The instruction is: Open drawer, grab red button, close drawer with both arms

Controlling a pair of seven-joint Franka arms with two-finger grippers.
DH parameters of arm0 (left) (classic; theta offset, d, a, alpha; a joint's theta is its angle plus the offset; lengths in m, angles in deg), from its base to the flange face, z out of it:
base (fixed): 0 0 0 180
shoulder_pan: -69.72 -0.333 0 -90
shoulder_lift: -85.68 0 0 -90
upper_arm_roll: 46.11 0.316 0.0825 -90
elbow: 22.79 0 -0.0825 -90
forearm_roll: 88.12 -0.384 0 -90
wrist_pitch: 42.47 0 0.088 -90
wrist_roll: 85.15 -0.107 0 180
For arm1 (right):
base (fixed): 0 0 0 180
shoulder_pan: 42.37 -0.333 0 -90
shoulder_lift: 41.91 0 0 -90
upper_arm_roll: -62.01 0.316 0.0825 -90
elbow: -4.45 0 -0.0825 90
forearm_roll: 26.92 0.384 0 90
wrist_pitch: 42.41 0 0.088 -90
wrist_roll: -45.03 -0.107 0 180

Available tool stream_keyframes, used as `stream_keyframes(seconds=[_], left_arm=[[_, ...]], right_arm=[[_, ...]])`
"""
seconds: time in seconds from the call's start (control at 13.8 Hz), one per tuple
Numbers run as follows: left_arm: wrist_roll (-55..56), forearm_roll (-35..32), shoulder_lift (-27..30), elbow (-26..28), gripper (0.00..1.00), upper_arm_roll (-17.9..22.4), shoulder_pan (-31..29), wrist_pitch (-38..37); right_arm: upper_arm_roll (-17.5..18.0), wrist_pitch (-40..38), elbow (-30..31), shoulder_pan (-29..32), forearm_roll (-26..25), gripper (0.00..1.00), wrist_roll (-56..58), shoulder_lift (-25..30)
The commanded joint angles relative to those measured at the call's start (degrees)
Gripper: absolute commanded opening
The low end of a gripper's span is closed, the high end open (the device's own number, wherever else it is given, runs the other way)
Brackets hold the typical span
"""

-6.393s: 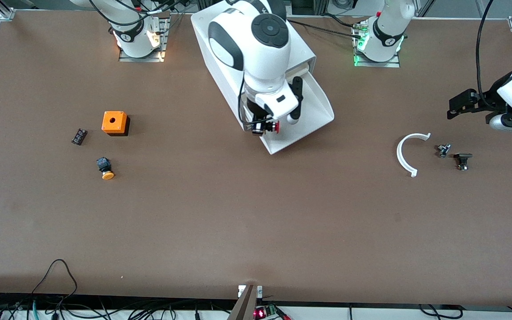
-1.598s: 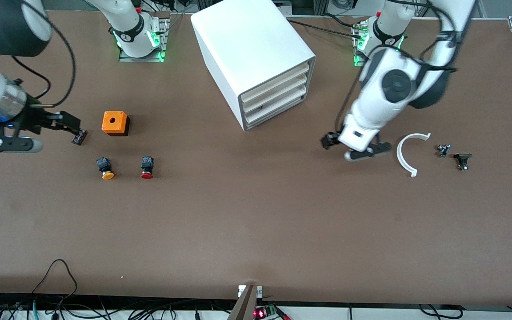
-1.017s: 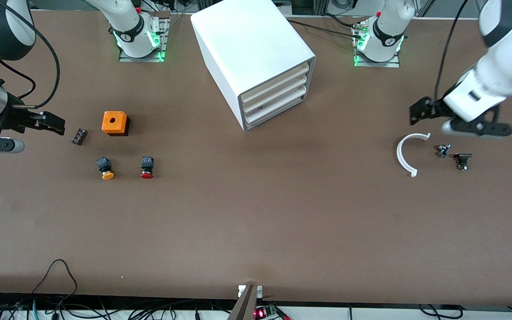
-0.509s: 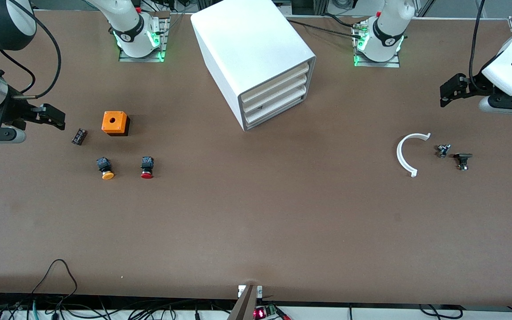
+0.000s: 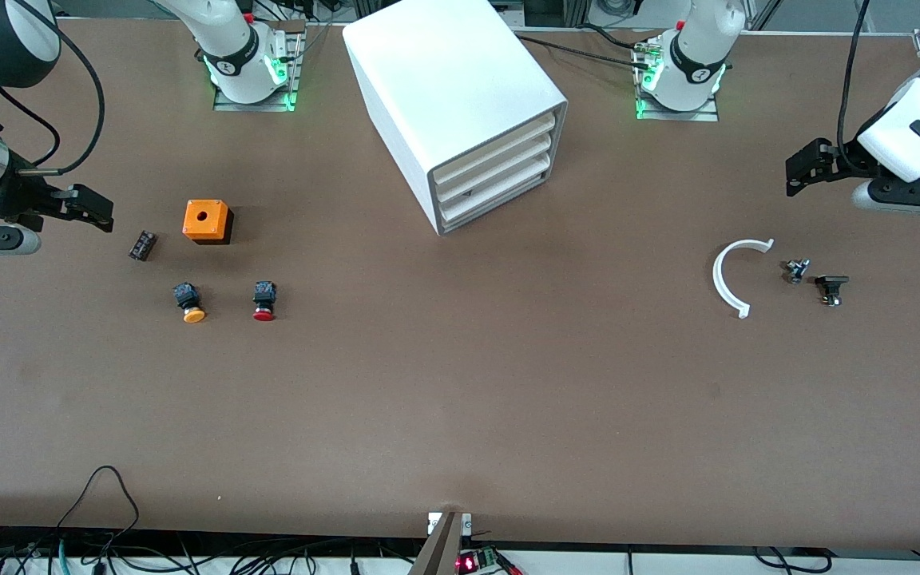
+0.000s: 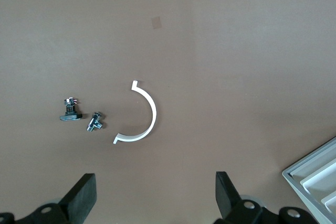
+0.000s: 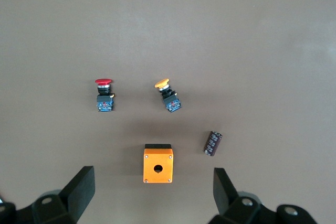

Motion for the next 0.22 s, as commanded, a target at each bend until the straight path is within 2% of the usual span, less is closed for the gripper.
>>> stream_keyframes(seconds=[0.0,0.07,0.15], left_arm=[[-1.2,-0.3,-0.9,-2.1,1.0,-0.3,-0.4,-1.7],[-1.2,-0.3,-0.9,-2.1,1.0,-0.4,-0.4,-1.7],[-1.3,-0.3,-0.9,-2.1,1.0,-0.4,-0.4,-1.7]], right_arm=[[0.0,0.5,1.1,0.1,0.3,1.0,0.1,1.3],[0.7,0.6,1.2,2.3,0.4,1.0,0.6,1.3],[4.1,0.9,1.3,6.7,0.4,1.0,0.9,1.3]])
